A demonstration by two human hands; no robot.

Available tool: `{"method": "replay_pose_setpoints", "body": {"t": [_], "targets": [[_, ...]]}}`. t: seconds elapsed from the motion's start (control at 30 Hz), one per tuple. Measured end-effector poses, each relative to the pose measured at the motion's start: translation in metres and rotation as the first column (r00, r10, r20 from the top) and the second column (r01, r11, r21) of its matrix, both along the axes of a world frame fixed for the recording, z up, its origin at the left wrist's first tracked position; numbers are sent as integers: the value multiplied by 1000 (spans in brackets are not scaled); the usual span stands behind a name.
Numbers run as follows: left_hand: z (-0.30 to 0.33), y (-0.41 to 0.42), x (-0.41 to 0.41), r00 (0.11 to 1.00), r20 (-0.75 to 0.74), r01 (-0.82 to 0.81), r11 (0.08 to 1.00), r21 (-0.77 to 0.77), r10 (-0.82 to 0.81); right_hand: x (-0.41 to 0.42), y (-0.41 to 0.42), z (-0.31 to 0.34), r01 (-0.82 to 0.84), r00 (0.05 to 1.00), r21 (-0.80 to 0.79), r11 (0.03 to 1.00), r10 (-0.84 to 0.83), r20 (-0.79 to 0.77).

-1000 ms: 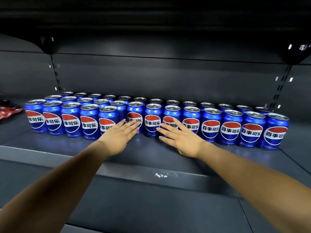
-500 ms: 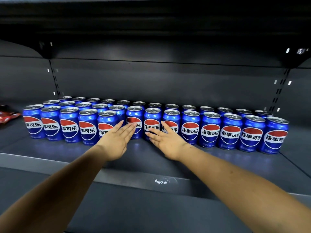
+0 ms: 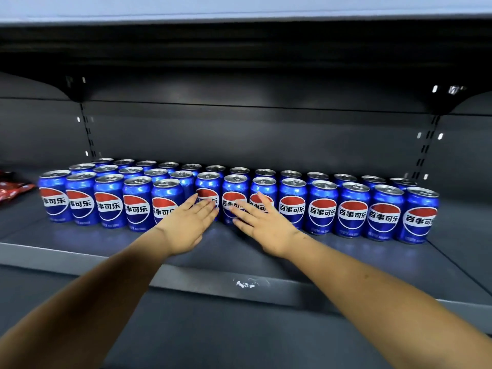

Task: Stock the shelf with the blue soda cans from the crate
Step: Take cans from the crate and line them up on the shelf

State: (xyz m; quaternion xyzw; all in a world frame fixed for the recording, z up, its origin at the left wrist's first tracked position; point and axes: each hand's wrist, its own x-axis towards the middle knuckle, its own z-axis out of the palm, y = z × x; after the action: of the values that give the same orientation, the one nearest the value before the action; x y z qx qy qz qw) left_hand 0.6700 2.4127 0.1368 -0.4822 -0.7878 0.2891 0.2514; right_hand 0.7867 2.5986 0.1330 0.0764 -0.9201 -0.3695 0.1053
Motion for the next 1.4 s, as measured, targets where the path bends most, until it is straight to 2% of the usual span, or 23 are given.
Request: {"method": "replay_pose_setpoints", "body": {"t": [0.1, 0.3, 0.5, 0.77, 0.9, 0.97, 1.07, 1.1, 1.17, 1.23, 1.27, 1.3, 1.33, 1.4], "targets": [[2, 10, 12, 937, -196, 307, 950, 61, -290, 23, 25, 6, -68, 968, -8, 998, 64, -243], [4, 73, 57, 813, -287, 543, 837, 64, -506, 79, 83, 32, -178, 860, -143, 974, 84, -503], [-1, 151, 108, 745, -271, 637, 770, 21, -609, 126, 136, 29, -113, 802, -277, 954, -77, -593], [4, 236, 147, 641, -322, 735, 678, -2, -696, 157, 200, 25, -115, 765, -347, 931, -140, -629], [6, 274, 161, 583, -343, 788, 616, 16, -736, 164, 230, 35, -148, 748, -483, 863, -222, -626], [6, 291, 171, 536, -336, 822, 570, -2, -774, 167, 244, 43, -190, 718, -609, 770, -314, -621], [4, 315, 184, 487, -341, 843, 535, -57, -804, 168, 260, 52, -332, 625, -781, 529, -496, -602], [1, 322, 187, 481, -341, 845, 530, -64, -808, 167, 265, 52, -399, 587, -819, 411, -572, -573], [-3, 334, 191, 489, -330, 840, 538, -73, -808, 162, 272, 52, -528, 567, -846, 72, -711, -415], [-3, 341, 191, 498, -320, 832, 548, -86, -806, 157, 277, 50, -621, 600, -737, -268, -767, -227], [-3, 344, 188, 499, -317, 831, 549, -91, -807, 156, 278, 48, -637, 622, -671, -380, -767, -156], [-4, 346, 185, 498, -316, 829, 551, -100, -807, 155, 280, 43, -640, 640, -628, -444, -759, -116], [-4, 348, 182, 497, -315, 826, 552, -116, -809, 154, 280, 39, -643, 645, -610, -464, -757, -104], [-4, 350, 177, 487, -319, 825, 548, -139, -813, 155, 281, 31, -667, 624, -592, -453, -774, -110]]}}
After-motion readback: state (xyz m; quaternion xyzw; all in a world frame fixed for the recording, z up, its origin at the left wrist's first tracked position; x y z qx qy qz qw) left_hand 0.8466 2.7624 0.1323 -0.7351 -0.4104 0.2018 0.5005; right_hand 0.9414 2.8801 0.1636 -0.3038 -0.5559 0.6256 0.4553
